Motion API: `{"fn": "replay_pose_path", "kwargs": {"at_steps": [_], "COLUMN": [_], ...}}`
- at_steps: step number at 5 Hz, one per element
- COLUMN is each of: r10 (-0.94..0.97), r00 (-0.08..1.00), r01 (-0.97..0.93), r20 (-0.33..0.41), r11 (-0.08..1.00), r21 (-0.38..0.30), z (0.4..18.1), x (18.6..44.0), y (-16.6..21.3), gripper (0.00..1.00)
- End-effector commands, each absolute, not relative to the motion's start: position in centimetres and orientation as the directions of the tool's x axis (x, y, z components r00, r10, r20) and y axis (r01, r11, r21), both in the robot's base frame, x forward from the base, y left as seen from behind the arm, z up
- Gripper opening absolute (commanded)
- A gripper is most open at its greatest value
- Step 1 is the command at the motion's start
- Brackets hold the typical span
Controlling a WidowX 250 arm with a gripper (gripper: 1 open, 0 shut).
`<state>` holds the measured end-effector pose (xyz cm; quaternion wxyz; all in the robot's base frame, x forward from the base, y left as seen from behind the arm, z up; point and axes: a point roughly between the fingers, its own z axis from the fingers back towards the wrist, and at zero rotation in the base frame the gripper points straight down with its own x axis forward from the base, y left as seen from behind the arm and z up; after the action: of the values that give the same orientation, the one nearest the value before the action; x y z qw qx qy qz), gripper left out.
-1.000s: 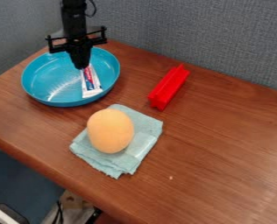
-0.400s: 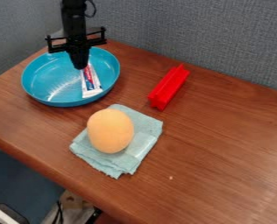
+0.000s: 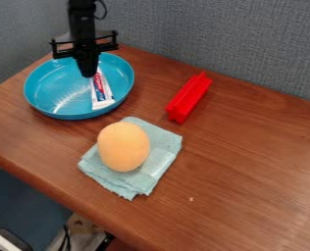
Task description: Put the toothpaste on the blue plate
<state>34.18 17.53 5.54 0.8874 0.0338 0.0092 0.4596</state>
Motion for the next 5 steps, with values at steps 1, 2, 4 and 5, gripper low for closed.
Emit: {"fn": "replay_pose_path", "kwargs": {"at_steps": [1,2,4,5], "r10": [0.804,0.8,0.79,0.787], "r00": [0.591,0.597,0.611,0.615], "r01": [-0.806,-0.802,-0.792,-0.788], "r20": [0.057,0.057,0.05,0.043], "r11": [0.588,0.594,0.607,0.612], "r21": [0.064,0.068,0.069,0.068], "z": [6.8,6.68,6.73,6.87], "x": [34.47,34.54,34.83,35.01], "y": [17.98,17.92,17.75,17.65], "gripper": [0.0,0.0,0.0,0.0]}}
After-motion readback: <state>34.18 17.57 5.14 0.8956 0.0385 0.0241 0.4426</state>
